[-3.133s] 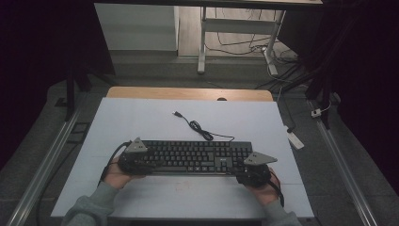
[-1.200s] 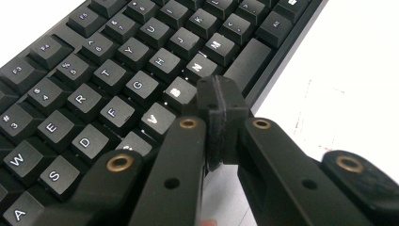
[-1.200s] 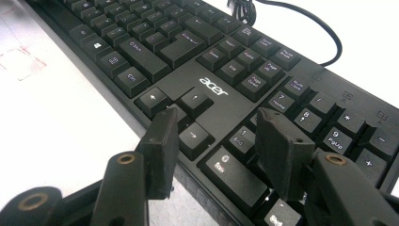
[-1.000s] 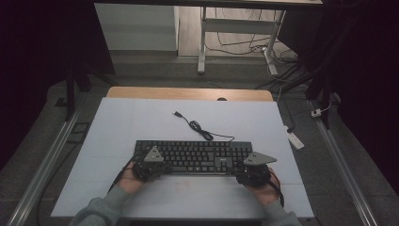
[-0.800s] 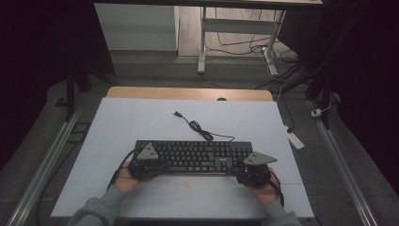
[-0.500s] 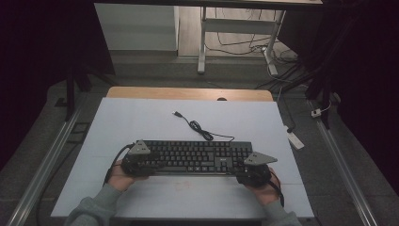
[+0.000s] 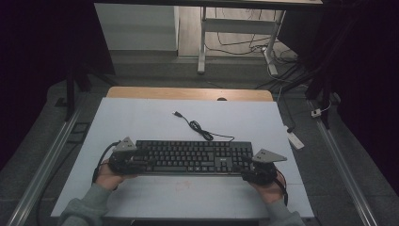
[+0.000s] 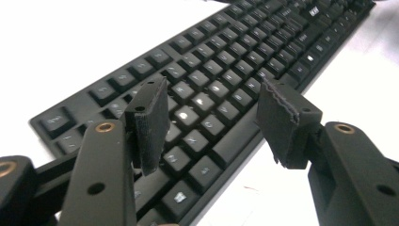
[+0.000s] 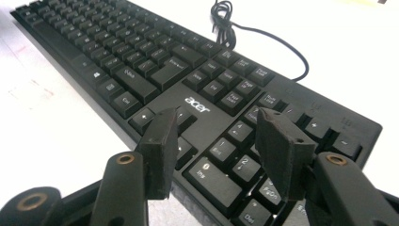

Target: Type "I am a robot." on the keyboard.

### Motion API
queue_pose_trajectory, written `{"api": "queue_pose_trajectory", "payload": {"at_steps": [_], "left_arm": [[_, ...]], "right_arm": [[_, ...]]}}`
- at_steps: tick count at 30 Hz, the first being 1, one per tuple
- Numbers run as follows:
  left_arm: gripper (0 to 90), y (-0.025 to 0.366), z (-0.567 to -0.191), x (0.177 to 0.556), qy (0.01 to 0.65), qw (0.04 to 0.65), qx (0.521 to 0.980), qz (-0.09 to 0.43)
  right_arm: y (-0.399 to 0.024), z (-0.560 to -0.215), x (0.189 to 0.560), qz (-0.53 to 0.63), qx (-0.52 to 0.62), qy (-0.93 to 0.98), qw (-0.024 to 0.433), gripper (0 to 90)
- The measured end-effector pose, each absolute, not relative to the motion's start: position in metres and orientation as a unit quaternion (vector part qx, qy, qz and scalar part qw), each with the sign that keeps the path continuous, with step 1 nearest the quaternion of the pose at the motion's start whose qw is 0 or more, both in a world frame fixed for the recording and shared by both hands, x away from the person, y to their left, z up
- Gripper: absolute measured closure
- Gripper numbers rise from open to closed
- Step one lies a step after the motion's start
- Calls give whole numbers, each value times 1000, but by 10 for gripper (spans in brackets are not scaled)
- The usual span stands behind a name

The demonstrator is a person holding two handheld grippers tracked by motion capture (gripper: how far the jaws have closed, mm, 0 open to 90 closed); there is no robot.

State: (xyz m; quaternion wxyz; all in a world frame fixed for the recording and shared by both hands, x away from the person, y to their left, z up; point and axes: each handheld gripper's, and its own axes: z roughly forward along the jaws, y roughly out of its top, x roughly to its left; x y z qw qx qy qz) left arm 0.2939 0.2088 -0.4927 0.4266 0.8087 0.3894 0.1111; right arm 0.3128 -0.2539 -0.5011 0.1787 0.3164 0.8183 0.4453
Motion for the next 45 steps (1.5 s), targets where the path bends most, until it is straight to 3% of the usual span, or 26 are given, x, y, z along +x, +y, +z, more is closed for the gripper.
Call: {"api": "queue_pose_trajectory", "payload": {"at_steps": [11,18,31,45], "left_arm": [[451,209,-487,302,395,424,806,117],[520,195,-488,313,391,414,813,125],[881,175,-494,336,365,374,845,115],[889,165,-509,346,363,343,859,111]], "right_arm": [[-261,-504,309,453,310,819,166,494],[-256,-508,310,446,304,826,163,495],[-253,-509,313,439,304,828,169,496],[-252,-509,314,433,306,830,173,496]]}}
